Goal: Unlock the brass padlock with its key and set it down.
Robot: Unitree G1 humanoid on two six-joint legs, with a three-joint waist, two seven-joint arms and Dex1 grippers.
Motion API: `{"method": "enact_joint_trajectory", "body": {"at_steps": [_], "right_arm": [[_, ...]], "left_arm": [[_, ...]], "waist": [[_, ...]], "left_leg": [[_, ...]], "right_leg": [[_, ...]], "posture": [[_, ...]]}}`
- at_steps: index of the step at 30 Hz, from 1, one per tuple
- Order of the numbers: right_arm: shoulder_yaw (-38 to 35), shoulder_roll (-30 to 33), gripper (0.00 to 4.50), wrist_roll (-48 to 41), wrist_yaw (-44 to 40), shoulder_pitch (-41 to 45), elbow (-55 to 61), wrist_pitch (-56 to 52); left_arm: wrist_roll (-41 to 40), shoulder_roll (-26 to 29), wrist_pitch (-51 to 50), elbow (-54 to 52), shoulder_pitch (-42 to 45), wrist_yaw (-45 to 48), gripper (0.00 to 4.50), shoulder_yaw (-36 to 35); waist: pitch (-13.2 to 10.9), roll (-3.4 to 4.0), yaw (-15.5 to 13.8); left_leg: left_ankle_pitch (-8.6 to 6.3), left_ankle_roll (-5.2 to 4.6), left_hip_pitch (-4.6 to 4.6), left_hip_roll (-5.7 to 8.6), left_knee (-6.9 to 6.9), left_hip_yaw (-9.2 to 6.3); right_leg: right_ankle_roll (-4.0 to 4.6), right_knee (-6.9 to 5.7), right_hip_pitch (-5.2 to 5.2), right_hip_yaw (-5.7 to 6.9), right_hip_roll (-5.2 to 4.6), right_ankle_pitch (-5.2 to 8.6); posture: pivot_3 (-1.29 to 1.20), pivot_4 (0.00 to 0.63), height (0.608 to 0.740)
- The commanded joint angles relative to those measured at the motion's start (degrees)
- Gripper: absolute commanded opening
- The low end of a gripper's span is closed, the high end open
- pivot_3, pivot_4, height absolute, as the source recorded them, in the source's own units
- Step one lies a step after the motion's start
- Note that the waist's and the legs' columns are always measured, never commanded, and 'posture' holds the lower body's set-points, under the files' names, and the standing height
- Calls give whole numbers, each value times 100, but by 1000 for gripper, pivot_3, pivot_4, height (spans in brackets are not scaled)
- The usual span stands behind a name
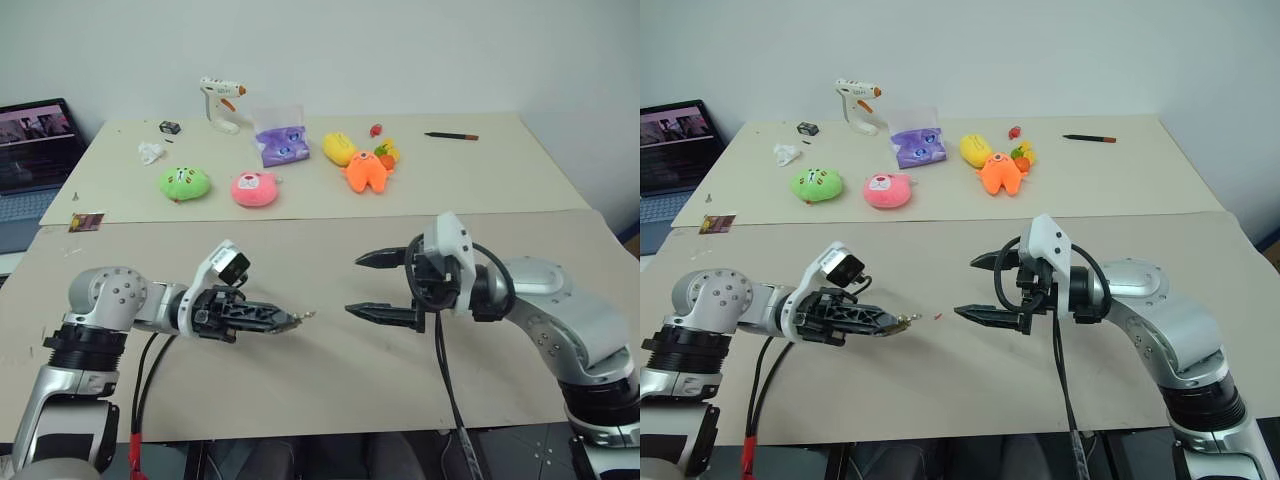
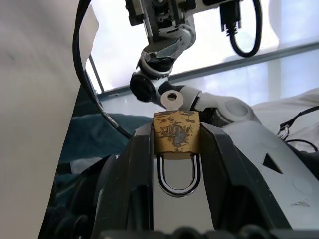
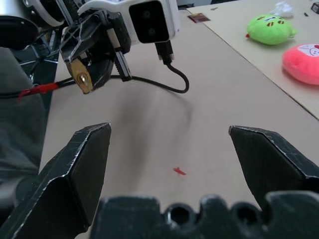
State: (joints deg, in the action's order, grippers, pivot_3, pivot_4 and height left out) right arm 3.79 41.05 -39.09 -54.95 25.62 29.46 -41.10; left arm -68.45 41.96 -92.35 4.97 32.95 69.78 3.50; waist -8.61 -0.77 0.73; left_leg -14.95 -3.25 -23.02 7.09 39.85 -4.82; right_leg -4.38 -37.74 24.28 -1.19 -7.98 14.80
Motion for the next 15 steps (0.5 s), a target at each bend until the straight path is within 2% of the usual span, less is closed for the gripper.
{"method": "enact_joint_trajectory", "body": {"at_steps": [1,6,11,15], "right_arm": [[89,34,4500,-266,-128,122,371,-134],[415,128,4500,30,-364,37,380,95],[521,107,3089,182,-481,71,304,240],[511,44,3089,164,-495,127,247,219]], "left_arm": [[-322,37,-15,-55,245,-49,811,77],[-438,39,-15,102,451,-61,811,180],[-502,-69,-15,87,487,-198,811,224],[-624,-98,-15,18,479,-311,811,234]], "waist": [[0,0,-1],[0,0,-2],[0,0,1],[0,0,0]], "left_leg": [[0,0,0,0,0,0],[0,0,0,2,0,0],[0,-1,-2,3,-1,0],[0,0,-2,3,0,0]], "right_leg": [[0,1,0,0,1,0],[0,2,-1,0,0,0],[0,1,3,1,0,0],[0,2,1,0,0,0]], "posture": [[0,150,740],[0,150,740],[0,150,740],[0,150,740]]}}
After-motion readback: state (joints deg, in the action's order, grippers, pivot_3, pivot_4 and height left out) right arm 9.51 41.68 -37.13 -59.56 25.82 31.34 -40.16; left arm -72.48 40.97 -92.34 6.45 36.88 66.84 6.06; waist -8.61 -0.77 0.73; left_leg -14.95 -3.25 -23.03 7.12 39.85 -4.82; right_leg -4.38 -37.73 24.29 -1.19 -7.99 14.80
